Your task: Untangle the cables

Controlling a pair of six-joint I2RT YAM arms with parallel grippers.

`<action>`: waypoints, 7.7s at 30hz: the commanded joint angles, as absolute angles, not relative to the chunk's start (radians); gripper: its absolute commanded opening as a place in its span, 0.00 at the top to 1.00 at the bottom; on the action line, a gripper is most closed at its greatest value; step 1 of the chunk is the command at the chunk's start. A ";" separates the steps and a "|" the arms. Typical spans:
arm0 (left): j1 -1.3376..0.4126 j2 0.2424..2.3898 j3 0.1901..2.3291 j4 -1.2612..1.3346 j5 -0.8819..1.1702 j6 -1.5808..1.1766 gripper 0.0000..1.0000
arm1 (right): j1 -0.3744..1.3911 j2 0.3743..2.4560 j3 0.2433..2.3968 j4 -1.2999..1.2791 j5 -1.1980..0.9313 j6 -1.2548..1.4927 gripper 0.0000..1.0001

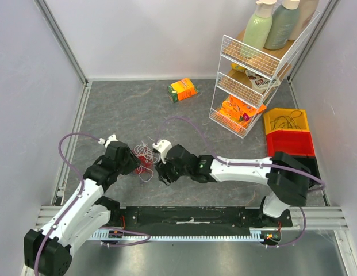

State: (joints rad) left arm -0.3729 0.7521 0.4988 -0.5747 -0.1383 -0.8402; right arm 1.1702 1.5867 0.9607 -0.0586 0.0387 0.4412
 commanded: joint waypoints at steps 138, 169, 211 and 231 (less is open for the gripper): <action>-0.856 0.699 0.557 -0.661 -0.591 -1.088 0.04 | 0.953 1.206 0.819 -0.498 0.535 0.706 1.00; -0.853 0.495 0.503 -0.492 -0.499 -0.933 0.06 | -0.268 1.598 1.322 -0.495 0.124 0.749 1.00; -0.743 0.834 0.635 -0.658 -0.557 -0.947 0.02 | 0.145 0.935 0.654 -0.512 0.298 0.750 0.41; -0.581 0.660 0.465 -0.574 -0.267 -1.061 0.14 | 1.006 1.658 0.997 0.068 -0.210 0.388 0.26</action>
State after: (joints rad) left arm -0.5903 0.7475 0.4877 -0.5518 -0.2752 -0.9764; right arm 1.0069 1.5414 0.8684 -0.0402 -0.1181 0.4221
